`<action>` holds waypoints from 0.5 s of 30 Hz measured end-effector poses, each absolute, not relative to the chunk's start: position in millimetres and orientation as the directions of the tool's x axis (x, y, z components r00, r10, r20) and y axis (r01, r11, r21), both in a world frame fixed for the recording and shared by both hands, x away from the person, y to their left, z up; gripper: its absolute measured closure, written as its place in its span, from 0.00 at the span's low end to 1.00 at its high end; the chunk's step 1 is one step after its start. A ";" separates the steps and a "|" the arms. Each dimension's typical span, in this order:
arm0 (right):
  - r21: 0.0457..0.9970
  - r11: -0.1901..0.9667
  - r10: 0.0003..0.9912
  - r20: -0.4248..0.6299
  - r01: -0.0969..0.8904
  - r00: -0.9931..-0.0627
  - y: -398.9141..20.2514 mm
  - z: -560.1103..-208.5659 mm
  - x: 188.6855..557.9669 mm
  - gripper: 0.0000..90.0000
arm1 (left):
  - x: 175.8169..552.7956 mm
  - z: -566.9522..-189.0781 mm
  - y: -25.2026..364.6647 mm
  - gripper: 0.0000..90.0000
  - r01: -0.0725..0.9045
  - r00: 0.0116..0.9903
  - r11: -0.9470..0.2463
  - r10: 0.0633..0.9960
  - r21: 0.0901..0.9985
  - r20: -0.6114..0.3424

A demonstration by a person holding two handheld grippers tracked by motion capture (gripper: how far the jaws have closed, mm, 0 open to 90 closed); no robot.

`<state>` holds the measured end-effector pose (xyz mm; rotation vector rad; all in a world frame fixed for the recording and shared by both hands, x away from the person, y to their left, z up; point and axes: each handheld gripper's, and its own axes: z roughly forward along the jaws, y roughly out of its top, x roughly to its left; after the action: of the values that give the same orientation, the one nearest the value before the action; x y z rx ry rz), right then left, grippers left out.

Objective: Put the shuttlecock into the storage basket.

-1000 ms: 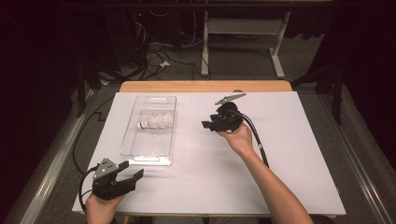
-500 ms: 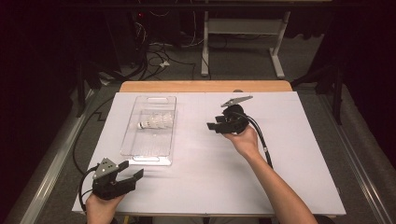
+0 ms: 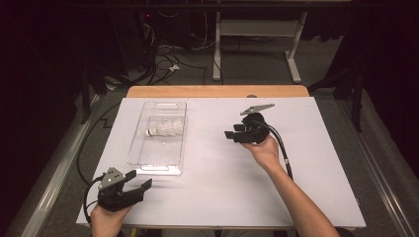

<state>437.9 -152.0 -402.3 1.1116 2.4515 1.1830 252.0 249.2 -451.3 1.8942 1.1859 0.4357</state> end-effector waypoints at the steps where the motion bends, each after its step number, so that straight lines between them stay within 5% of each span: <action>1: 0.741 0.394 0.706 0.134 0.543 -0.695 -152.9 -402.9 437.5 0.55 | 252.0 -451.3 249.2 0.37 0.569 0.492 -0.201 0.860 0.798 -0.134; 15: 0.743 0.376 0.724 0.137 0.553 -0.676 -174.9 -403.8 429.3 0.55 | 252.0 -451.3 248.8 0.37 0.569 0.492 -0.201 0.860 0.797 -0.135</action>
<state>429.3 -174.9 -403.8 1.1436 2.4230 1.1833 252.0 248.8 -451.3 1.8934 1.1864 0.4349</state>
